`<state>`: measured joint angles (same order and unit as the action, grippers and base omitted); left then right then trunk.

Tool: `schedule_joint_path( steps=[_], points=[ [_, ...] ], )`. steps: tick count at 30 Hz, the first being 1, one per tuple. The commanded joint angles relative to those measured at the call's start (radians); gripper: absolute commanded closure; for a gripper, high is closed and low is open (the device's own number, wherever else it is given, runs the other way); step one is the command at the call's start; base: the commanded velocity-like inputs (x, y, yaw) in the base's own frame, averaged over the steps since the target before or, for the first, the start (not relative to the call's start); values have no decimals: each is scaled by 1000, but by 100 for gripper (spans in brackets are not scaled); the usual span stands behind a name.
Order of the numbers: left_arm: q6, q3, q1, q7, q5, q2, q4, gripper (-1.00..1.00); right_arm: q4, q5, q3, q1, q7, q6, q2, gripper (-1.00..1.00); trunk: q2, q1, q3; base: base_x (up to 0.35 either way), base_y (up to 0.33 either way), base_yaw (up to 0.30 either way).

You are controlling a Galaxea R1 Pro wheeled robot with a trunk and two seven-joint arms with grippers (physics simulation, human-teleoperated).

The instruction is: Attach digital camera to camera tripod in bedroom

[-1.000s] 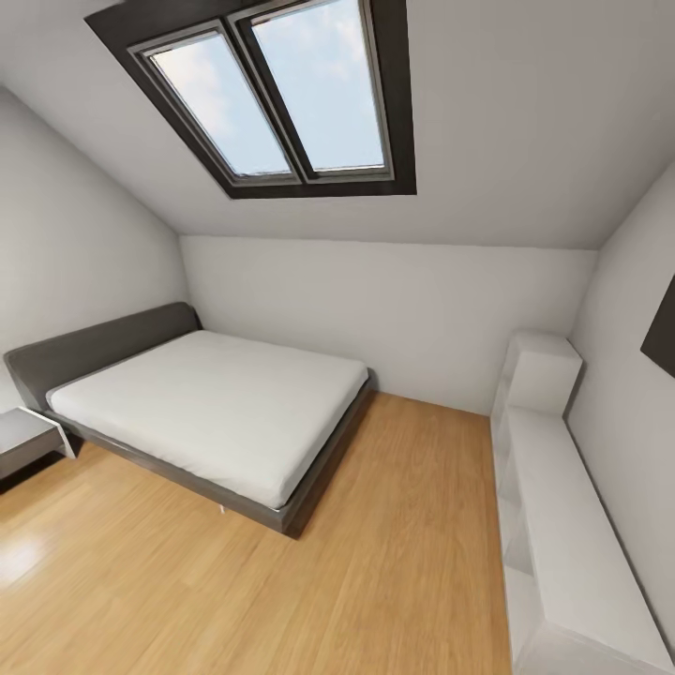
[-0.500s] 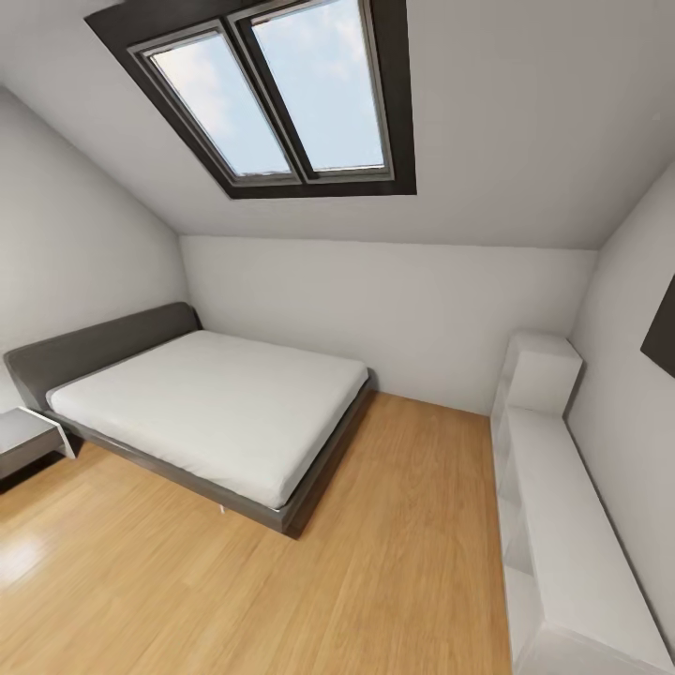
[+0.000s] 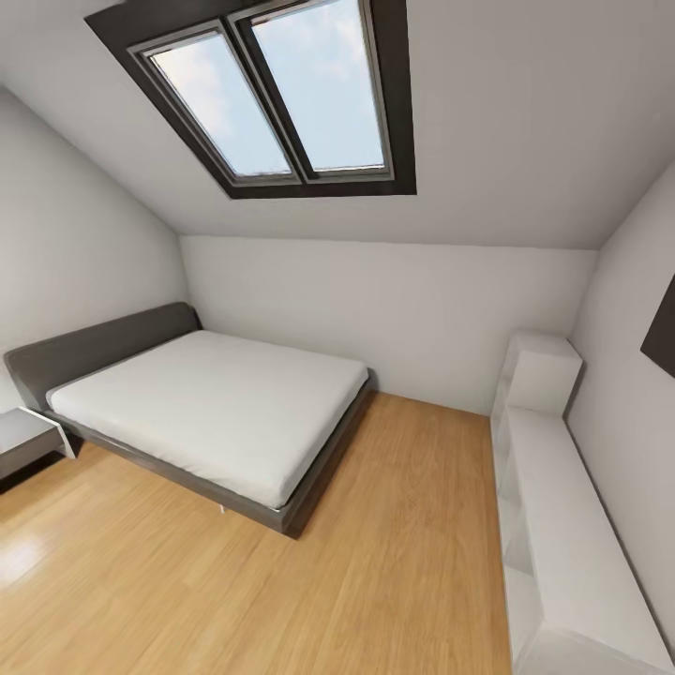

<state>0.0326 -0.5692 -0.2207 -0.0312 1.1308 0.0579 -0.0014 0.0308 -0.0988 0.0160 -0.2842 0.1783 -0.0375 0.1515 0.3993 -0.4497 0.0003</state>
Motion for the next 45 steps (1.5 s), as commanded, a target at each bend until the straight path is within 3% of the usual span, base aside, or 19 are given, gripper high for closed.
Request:
schedule_joint_path(
  steps=[1,13,25,31,45],
  points=[
    [4,-8,0,-4,9,0,0,100,3,-10,2,-1,1,-4,0,-100,1,0,0,0,0,0],
    [-1,-8,0,-13,17,-1,0,100,3,-7,3,-1,-3,2,-3,-100,1,0,0,7,0,0],
    [-1,-8,0,-10,20,-11,0,100,3,-7,4,-1,-3,0,-3,-100,1,0,0,308,0,9],
    [-2,-7,0,-10,20,-16,0,100,3,-7,4,-1,-3,-2,-3,-100,1,0,0,251,0,186],
    [-2,-6,0,-10,20,-26,0,100,3,-7,4,-1,-3,-2,-3,-100,1,0,0,23,0,262]
  ],
)
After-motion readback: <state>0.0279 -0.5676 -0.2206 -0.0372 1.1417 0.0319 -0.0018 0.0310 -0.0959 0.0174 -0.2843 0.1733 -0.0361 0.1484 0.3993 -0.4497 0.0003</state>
